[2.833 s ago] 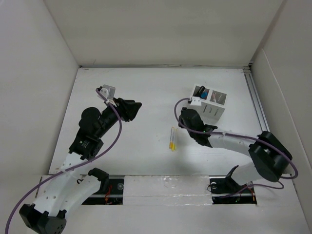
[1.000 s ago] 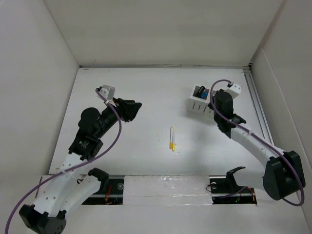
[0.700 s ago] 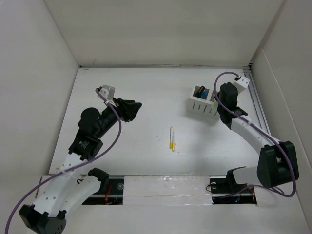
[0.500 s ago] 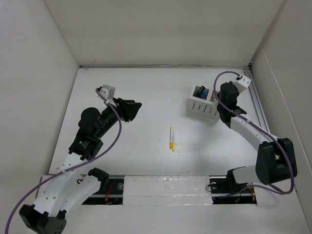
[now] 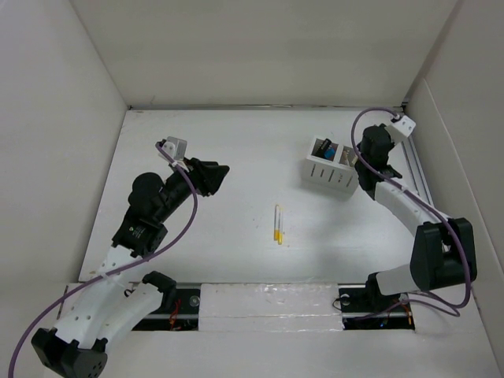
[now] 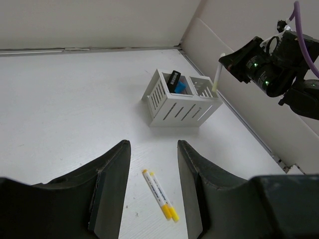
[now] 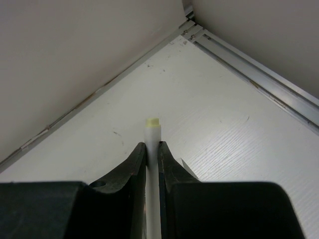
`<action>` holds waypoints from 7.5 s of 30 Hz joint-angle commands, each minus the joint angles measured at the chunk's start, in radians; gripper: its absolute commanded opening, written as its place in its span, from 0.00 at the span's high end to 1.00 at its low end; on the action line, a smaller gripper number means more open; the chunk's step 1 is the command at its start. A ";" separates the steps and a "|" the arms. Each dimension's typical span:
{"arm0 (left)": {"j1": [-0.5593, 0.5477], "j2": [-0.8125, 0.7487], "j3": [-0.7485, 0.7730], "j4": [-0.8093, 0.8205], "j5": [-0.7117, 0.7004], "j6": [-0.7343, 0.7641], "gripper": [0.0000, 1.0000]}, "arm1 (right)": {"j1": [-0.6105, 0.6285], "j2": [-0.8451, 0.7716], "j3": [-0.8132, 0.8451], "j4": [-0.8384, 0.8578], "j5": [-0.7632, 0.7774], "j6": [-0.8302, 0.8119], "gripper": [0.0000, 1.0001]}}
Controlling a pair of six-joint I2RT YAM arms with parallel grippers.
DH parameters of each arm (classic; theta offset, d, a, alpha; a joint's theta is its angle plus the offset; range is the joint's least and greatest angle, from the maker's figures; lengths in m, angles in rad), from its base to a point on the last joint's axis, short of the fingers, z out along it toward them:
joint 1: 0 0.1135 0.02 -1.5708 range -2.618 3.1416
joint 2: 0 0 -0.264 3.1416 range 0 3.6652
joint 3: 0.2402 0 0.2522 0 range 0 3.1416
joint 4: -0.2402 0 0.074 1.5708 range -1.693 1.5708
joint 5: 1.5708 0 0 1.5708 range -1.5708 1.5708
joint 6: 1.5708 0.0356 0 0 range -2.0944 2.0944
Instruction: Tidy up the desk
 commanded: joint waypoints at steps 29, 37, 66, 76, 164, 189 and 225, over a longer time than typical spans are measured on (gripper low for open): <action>-0.003 -0.030 0.008 0.042 0.019 0.005 0.61 | 0.137 0.011 -0.007 -0.003 0.153 0.008 0.83; -0.003 -0.036 0.005 0.043 0.023 0.003 0.61 | 0.164 -0.064 -0.007 -0.052 0.072 0.000 0.70; -0.003 0.016 0.015 0.043 0.025 0.008 0.61 | 0.646 0.110 -0.190 -0.066 -0.367 0.041 0.62; -0.003 0.013 0.016 0.046 0.016 0.006 0.61 | 0.655 0.193 -0.201 -0.123 -0.295 0.113 0.76; -0.003 0.001 0.007 0.054 0.040 0.000 0.61 | 0.054 0.172 0.270 -0.333 -0.582 -0.180 0.65; -0.003 -0.024 0.002 0.055 0.037 -0.001 0.61 | 0.036 -0.008 0.103 -0.083 -0.536 -0.074 1.00; -0.003 -0.011 0.004 0.057 0.042 -0.001 0.61 | 0.025 0.055 0.028 -0.100 -0.071 -0.025 0.92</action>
